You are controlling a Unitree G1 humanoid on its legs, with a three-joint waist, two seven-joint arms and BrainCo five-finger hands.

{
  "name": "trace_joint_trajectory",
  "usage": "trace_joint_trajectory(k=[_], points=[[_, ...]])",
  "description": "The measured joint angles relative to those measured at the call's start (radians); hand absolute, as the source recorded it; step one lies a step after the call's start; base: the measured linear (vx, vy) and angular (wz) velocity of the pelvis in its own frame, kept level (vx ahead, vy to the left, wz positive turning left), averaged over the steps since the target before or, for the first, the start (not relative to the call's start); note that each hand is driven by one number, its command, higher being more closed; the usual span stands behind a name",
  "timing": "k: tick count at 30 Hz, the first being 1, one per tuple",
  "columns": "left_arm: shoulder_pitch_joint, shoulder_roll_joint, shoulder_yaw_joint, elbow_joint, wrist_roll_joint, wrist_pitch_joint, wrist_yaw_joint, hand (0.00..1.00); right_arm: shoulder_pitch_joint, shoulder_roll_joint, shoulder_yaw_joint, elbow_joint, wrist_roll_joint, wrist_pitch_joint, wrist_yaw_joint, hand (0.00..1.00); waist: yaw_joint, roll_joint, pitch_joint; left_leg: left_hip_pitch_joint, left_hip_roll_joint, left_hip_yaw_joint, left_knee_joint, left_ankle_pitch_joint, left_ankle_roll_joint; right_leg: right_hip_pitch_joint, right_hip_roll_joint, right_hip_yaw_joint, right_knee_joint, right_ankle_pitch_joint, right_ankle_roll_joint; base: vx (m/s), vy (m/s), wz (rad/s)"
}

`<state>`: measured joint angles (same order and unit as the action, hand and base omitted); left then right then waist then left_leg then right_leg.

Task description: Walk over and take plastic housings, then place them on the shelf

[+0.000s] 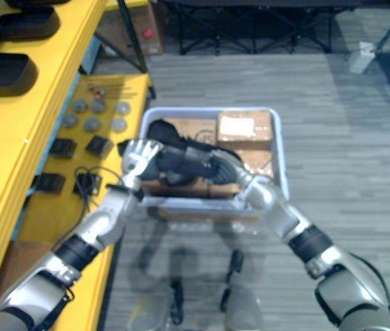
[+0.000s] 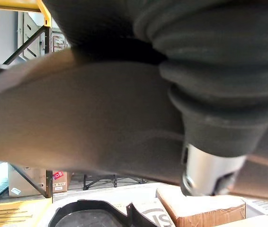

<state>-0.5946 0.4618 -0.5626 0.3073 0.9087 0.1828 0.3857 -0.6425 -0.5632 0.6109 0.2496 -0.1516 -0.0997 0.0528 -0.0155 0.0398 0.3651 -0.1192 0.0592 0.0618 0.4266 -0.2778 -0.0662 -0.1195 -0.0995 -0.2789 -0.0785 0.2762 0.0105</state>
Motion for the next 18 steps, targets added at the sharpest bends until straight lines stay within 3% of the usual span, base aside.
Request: trace_joint_trajectory(k=[7, 10, 11, 14, 18], points=[[0.000, 0.000, -0.001, 0.032, 0.005, -0.050, 0.005, 1.00, 0.000, 0.002, 0.000, 0.000, -0.004, 0.028, 0.001, 1.00, 0.000, 0.000, 0.000, 0.001, 0.000, 0.000, 0.000, 0.000, 0.000, 0.000, 0.000, 0.000, 0.000, 0.000, 0.000, 0.00, 0.000, 0.00], [0.000, 0.001, -0.001, 0.051, 0.005, -0.074, 0.038, 1.00, -0.001, 0.001, 0.000, 0.000, -0.010, 0.031, 0.001, 1.00, 0.000, 0.000, 0.000, 0.001, 0.000, 0.000, 0.000, 0.000, 0.000, 0.000, 0.001, 0.001, 0.000, 0.000, 0.000, 0.00, 0.000, 0.00], [0.000, 0.002, -0.001, 0.057, 0.006, -0.080, 0.053, 1.00, -0.001, 0.002, 0.000, -0.001, -0.012, 0.031, 0.001, 0.00, 0.000, 0.000, 0.000, 0.001, 0.000, 0.000, 0.000, 0.000, 0.000, 0.001, 0.001, 0.001, 0.000, 0.000, 0.000, 0.00, 0.000, 0.00], [0.000, 0.005, 0.000, 0.087, 0.004, -0.097, 0.094, 1.00, -0.002, 0.003, -0.001, -0.029, -0.006, 0.027, -0.007, 0.00, -0.001, 0.000, 0.000, 0.001, 0.001, 0.001, 0.000, 0.000, 0.000, 0.000, 0.001, 0.001, 0.000, 0.000, 0.000, 0.00, 0.000, 0.00], [0.000, 0.010, 0.000, 0.093, 0.004, -0.138, 0.154, 1.00, -0.025, 0.017, -0.001, -0.051, 0.001, -0.014, -0.018, 0.00, -0.001, 0.000, 0.000, 0.004, 0.001, 0.001, -0.001, 0.000, 0.000, 0.003, 0.001, 0.001, 0.000, 0.000, 0.000, 0.00, 0.000, 0.00]])
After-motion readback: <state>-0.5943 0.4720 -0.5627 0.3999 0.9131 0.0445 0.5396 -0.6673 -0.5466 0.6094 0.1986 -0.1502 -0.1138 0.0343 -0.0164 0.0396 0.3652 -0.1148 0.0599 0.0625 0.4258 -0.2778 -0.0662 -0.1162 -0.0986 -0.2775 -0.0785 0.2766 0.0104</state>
